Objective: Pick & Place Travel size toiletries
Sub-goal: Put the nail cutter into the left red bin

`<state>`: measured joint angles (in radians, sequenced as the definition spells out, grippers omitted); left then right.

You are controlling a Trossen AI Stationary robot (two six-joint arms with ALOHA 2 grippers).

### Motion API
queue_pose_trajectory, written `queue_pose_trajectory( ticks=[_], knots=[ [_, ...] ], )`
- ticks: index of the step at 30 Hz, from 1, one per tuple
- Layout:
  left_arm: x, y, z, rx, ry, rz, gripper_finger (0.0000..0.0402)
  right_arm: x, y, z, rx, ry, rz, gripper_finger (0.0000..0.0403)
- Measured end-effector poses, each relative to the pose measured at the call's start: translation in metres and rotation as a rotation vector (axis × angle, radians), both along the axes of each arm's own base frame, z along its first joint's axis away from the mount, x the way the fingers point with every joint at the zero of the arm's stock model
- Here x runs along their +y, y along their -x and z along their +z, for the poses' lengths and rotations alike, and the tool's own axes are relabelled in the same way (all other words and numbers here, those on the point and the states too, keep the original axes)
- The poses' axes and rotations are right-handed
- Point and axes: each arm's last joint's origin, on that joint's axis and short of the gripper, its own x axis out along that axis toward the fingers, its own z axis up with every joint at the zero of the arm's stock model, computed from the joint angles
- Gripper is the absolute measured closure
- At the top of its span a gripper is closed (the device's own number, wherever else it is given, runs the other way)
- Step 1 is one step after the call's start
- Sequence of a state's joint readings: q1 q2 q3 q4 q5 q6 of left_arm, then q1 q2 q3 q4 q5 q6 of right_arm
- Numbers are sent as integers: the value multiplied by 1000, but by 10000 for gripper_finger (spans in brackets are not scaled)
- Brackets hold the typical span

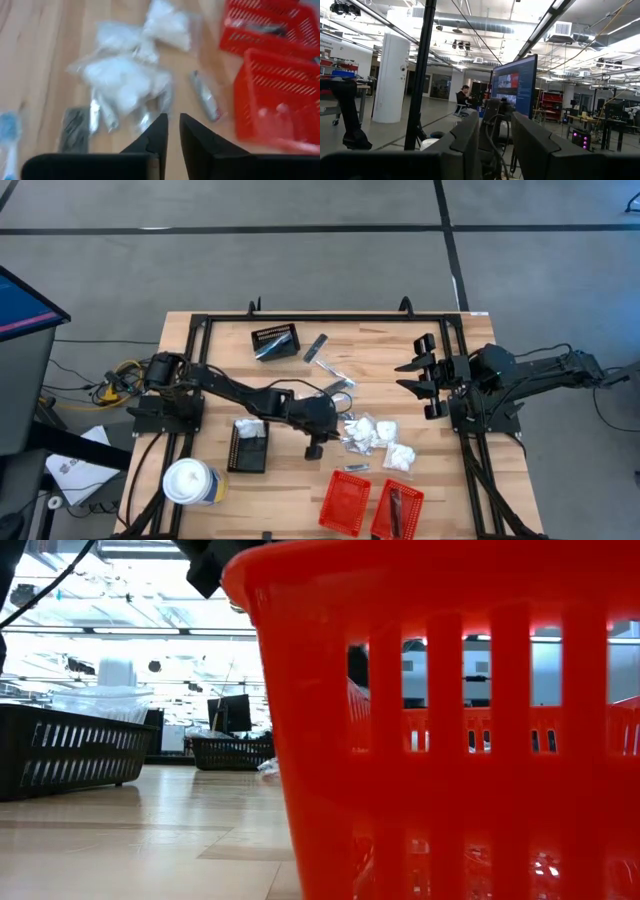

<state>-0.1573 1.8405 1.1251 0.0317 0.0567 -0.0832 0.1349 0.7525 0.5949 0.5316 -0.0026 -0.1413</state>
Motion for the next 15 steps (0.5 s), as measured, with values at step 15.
queue_pose_trajectory(
  ticks=[15],
  knots=[
    [0, -19, -35, -23, -31, 91, 248, 0, 0, 0, -3, 0, -1, 294]
  ],
)
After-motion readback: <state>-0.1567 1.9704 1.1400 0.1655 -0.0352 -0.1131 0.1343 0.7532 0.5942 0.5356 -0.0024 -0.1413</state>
